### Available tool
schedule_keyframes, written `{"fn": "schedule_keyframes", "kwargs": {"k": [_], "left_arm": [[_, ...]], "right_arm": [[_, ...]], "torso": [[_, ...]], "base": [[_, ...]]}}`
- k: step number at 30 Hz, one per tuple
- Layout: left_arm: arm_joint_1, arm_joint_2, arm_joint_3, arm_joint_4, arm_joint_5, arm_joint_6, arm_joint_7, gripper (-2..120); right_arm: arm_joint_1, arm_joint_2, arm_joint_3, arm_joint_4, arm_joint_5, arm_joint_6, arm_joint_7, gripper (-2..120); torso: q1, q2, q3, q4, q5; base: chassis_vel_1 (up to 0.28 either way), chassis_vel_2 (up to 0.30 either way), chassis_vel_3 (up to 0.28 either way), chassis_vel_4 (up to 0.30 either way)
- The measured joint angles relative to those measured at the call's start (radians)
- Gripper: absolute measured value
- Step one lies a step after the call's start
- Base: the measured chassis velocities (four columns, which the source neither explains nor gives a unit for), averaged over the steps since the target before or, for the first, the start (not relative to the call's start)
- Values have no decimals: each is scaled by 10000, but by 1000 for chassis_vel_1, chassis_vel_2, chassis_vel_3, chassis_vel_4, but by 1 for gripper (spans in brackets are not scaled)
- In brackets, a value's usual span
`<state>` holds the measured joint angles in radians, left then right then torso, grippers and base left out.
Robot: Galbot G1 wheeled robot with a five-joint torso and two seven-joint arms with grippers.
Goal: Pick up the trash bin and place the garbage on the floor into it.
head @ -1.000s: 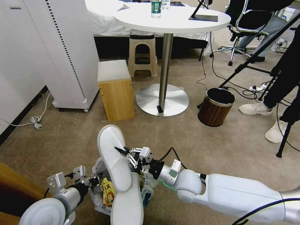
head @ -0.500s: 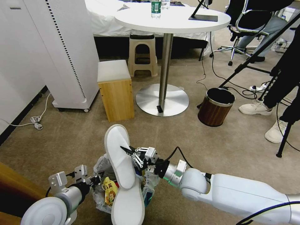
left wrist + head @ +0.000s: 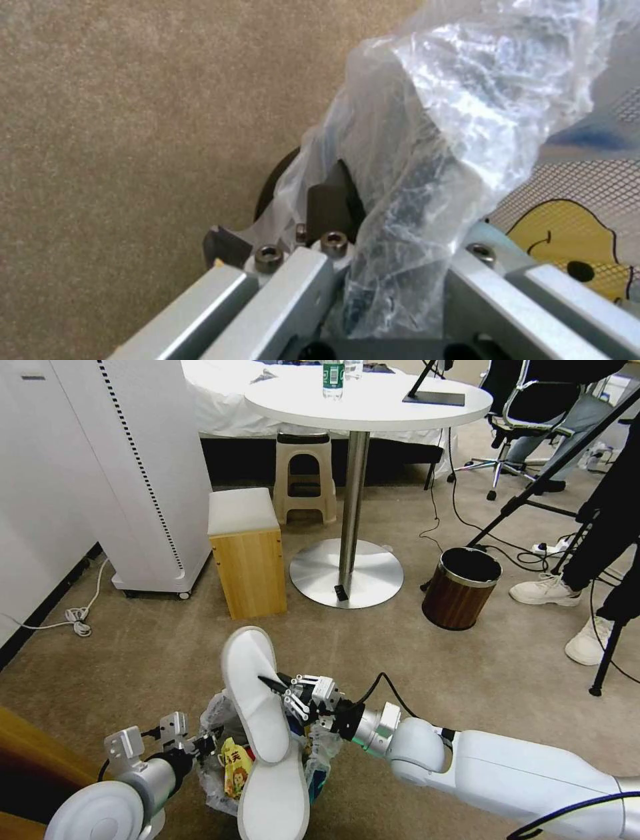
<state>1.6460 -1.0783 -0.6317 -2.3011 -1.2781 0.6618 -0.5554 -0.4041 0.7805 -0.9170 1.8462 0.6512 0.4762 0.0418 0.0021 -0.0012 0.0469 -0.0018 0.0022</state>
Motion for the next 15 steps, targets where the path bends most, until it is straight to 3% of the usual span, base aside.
{"fn": "schedule_keyframes", "kwargs": {"k": [15], "left_arm": [[64, -71, -21, -151, 64, -24, 0, 0]], "right_arm": [[-4, -30, 90, 60, -94, 20, 14, 82]], "torso": [[0, 0, 0, 0, -1]], "base": [[0, 0, 0, 0]]}}
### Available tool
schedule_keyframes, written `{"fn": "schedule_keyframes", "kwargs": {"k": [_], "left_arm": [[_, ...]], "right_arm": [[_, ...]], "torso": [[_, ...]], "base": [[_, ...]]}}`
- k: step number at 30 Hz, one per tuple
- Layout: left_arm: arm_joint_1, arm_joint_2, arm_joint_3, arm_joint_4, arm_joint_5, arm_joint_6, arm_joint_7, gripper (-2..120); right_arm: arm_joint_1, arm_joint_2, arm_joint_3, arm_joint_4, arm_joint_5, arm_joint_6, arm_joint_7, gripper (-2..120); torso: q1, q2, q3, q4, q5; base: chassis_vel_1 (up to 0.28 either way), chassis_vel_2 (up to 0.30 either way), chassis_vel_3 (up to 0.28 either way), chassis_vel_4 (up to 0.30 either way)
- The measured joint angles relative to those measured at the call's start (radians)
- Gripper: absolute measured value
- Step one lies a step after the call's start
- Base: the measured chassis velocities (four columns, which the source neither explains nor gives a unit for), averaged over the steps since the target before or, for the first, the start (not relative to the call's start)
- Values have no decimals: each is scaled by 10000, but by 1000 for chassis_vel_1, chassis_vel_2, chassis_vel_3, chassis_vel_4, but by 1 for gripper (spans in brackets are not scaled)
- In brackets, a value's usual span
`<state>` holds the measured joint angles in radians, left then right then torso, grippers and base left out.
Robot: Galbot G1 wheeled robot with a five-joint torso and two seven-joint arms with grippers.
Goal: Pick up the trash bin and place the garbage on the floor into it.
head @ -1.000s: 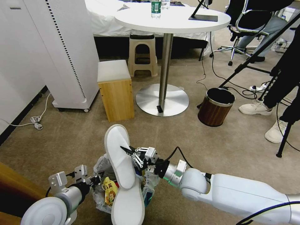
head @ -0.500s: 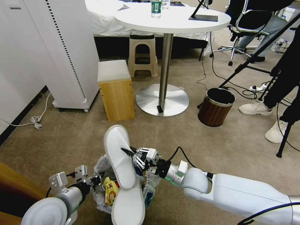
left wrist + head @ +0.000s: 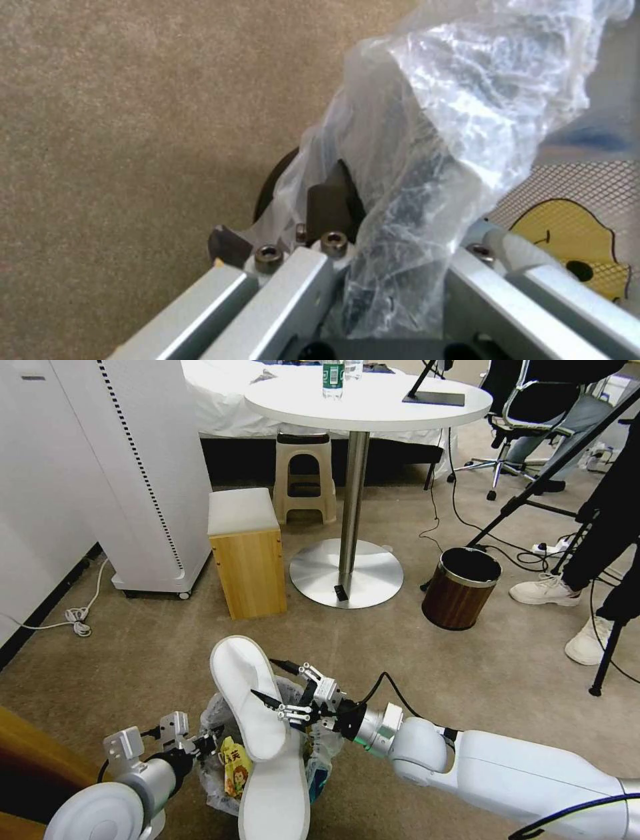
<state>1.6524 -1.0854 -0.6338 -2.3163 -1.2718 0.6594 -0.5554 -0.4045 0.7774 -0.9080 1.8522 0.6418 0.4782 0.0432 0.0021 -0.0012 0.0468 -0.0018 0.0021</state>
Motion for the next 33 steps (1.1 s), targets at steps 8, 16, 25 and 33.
{"fn": "schedule_keyframes", "kwargs": {"k": [8, 16, 25, 33], "left_arm": [[12, -46, -30, -75, 36, -12, 0, 0], [63, -184, -22, -112, 153, -16, 44, 0], [-57, -70, -101, -33, 55, 1, -80, 0], [-288, 350, -217, 103, -402, 17, -363, 0]], "right_arm": [[-41, -71, 16, 57, -95, -73, 58, 100], [-161, -282, 58, 145, -279, -215, 145, 100], [-626, -701, 616, 329, -329, -270, 158, 100], [-1416, -1089, 1476, 354, -584, -158, 99, 100]], "torso": [[-1, 0, 0, 0, 1], [0, 0, 0, 0, 1], [0, 0, 0, 0, 0], [0, 0, 0, 0, 1]], "base": [[0, 0, 0, 0], [0, 0, 0, 0], [0, 0, 0, 0], [0, 0, 0, 0]]}}
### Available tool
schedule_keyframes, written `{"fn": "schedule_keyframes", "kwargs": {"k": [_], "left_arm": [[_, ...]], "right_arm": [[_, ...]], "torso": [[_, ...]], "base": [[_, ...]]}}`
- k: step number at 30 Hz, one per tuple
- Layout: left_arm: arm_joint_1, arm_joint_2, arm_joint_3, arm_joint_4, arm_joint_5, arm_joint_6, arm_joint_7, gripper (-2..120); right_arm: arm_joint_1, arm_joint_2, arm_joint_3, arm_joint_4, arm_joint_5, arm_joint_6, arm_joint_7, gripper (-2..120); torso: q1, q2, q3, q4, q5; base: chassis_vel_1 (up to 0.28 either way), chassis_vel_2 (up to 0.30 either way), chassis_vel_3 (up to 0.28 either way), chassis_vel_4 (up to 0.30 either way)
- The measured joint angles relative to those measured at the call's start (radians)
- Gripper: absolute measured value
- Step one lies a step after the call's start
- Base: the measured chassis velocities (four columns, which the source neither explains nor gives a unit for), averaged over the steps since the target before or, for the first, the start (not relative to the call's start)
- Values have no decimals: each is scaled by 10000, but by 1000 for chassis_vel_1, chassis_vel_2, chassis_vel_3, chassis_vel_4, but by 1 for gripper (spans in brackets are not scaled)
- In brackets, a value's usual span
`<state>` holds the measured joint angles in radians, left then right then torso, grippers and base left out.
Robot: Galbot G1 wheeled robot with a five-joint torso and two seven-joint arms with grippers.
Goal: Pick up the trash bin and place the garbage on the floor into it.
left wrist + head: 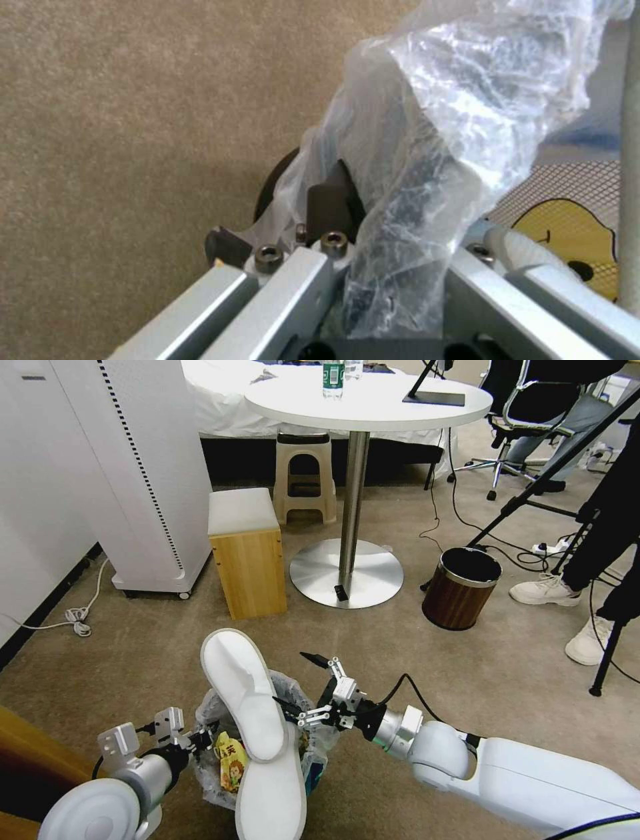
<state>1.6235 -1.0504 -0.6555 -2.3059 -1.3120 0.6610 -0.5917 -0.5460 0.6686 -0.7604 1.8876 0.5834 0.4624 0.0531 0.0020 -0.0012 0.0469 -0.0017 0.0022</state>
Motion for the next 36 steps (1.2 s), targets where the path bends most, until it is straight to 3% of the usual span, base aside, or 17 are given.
{"fn": "schedule_keyframes", "kwargs": {"k": [8, 16, 36], "left_arm": [[-411, 552, -20, 586, -679, -32, -357, 0], [-1478, 1236, 138, 1633, -2907, -307, -1487, 0], [-2543, 1521, 629, 2851, -4235, -376, -2170, 0]], "right_arm": [[-882, -661, 1255, 59, -118, 263, -137, 100], [-1762, -1043, 2383, 7, -280, 611, -250, 100], [-2062, -869, 2753, -310, -404, 812, -363, 100]], "torso": [[0, 0, 0, 0, -1], [0, 0, 0, -2, -1], [0, 0, 0, -1, -2]], "base": [[0, 0, 0, 0], [0, 0, 0, 0], [0, 0, 0, 0]]}}
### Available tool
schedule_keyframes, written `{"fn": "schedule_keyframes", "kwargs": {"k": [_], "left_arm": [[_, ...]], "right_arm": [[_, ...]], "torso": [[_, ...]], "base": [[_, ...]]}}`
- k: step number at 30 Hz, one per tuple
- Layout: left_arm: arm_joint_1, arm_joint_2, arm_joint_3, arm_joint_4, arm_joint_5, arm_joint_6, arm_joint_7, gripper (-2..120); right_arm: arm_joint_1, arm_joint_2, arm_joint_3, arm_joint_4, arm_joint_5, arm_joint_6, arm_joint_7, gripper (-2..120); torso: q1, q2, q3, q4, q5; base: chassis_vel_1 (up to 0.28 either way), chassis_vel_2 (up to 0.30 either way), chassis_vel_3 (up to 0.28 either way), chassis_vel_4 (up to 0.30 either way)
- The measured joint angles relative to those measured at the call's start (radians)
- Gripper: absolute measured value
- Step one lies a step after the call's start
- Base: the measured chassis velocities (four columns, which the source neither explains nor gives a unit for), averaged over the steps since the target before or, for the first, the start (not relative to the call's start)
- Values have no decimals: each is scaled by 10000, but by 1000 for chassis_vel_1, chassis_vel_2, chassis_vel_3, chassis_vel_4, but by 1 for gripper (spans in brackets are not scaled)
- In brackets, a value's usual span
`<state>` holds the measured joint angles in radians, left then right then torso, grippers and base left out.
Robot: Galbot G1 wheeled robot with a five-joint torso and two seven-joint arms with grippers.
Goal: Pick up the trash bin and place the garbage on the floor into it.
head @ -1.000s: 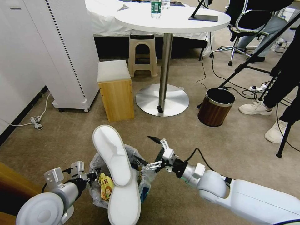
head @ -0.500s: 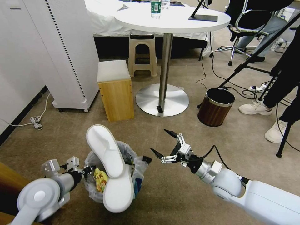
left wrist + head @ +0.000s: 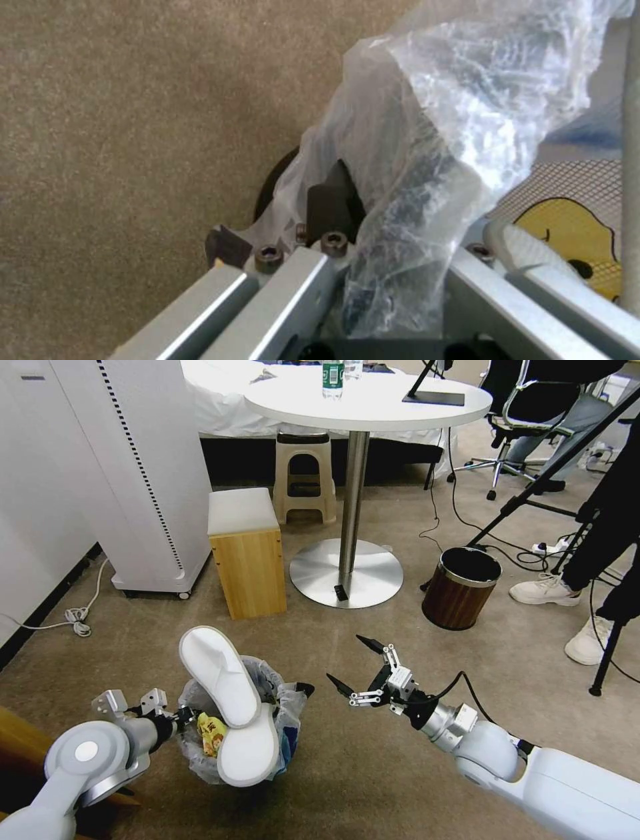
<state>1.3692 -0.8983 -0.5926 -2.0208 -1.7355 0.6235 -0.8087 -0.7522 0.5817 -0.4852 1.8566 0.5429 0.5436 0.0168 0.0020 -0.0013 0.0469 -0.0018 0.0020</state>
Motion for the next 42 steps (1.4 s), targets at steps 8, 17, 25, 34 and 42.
{"fn": "schedule_keyframes", "kwargs": {"k": [8, 17, 25, 34, 42], "left_arm": [[-259, -183, 187, 284, -148, 3, -102, 0], [-434, -386, 228, 403, -742, -18, -467, 0], [-384, -533, 276, 415, -714, -3, -609, 0], [-300, -669, 345, 372, -540, 12, -581, 0], [-121, -865, 568, 219, -241, 26, -509, 4]], "right_arm": [[-20, 39, -32, -65, -38, 64, -2, 100], [-61, 35, 9, -96, -135, 160, -3, 100], [-88, 83, 25, -158, -220, 232, -23, 100], [-35, 201, -17, -273, -293, 299, -46, 100], [-30, 225, -15, -363, -364, 373, -112, 100]], "torso": [[0, 0, 0, 0, 1], [0, 0, 0, 0, 1], [0, 1, 0, 0, 2], [0, 0, 0, 0, 2], [0, 1, -1, 0, 1]], "base": [[0, 0, 0, 0], [0, 0, 0, 0], [0, 0, 0, 0], [0, 0, 0, 0], [0, 0, 0, 0]]}}
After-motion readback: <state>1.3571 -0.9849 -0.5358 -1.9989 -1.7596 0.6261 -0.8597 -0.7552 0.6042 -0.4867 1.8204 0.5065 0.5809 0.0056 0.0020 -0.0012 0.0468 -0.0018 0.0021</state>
